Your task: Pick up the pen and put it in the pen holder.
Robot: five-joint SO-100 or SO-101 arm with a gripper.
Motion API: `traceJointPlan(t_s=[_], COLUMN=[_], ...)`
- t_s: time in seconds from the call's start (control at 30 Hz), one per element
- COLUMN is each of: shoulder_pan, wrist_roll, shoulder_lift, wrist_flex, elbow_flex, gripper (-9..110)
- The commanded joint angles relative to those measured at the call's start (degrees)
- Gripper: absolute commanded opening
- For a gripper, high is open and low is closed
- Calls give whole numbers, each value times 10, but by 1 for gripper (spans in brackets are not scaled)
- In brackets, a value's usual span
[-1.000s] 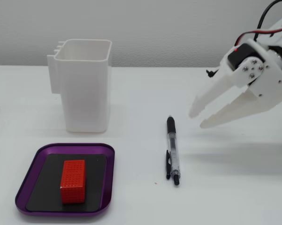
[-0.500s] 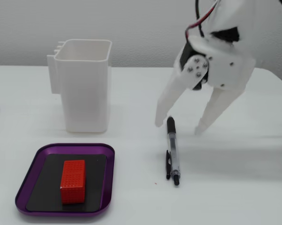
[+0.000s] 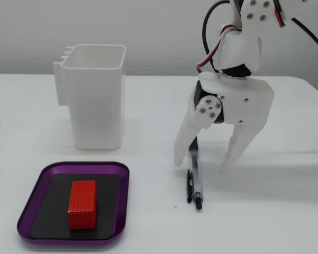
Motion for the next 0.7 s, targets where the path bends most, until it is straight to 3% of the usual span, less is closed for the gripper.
traceJointPlan(t_s=[0.0,0.67], shoulder_pan=[-4,-4], wrist_roll=[-2,-10], shoulder_lift=[2,2], wrist_flex=[-20,-93], elbow_flex=[-18,41], gripper=[23,-1])
